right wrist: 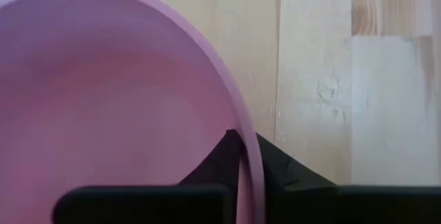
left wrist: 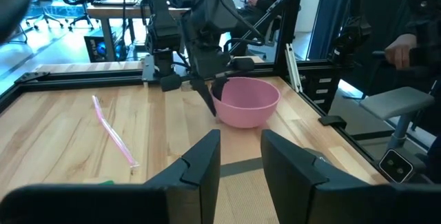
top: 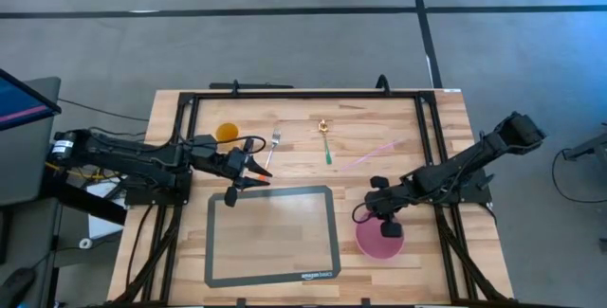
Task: Pick & Place Utensil
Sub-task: Put the pink bowl on the transparent mat
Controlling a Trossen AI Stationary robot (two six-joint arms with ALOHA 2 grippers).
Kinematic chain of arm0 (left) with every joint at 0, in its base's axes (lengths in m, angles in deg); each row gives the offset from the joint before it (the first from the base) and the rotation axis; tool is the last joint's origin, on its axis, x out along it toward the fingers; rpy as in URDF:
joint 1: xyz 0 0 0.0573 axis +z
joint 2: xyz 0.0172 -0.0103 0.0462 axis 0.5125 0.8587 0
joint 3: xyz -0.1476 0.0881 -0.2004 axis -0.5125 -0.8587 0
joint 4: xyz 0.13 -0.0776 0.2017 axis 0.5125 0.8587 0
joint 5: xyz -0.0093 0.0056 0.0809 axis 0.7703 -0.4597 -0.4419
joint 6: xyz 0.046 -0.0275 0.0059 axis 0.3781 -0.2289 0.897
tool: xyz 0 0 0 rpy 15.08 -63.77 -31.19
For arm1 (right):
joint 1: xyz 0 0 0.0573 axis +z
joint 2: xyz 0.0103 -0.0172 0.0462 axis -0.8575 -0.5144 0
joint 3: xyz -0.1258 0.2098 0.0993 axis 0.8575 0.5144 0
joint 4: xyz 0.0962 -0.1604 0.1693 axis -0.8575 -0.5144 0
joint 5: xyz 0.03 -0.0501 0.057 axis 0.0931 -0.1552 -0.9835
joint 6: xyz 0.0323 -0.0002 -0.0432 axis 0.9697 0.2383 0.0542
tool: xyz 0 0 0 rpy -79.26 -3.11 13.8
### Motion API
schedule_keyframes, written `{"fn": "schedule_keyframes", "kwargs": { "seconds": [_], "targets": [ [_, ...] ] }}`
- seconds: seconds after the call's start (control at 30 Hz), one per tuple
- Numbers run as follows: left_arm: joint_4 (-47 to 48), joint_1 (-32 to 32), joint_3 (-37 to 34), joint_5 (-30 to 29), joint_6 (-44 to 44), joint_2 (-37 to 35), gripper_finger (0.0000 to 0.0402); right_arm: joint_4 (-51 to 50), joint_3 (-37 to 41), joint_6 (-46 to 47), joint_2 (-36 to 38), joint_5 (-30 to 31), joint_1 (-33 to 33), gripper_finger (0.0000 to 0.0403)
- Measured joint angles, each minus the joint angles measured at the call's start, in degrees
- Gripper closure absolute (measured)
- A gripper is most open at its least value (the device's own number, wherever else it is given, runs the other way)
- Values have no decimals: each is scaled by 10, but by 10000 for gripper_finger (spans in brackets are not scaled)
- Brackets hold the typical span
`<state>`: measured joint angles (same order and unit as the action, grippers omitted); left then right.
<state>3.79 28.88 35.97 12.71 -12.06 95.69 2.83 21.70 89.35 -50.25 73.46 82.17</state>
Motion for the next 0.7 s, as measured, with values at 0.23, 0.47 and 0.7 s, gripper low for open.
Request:
{"fn": "schedule_keyframes", "kwargs": {
  "seconds": [0.23,0.47,0.7],
  "targets": [
    [0,0,0,0,0,0,295,24,0,0,0,2,0,396],
    [0,0,0,0,0,0,295,66,-16,0,0,5,-10,391],
    [0,0,0,0,0,0,295,69,-80,-33,0,6,-40,395]
  ]
}}
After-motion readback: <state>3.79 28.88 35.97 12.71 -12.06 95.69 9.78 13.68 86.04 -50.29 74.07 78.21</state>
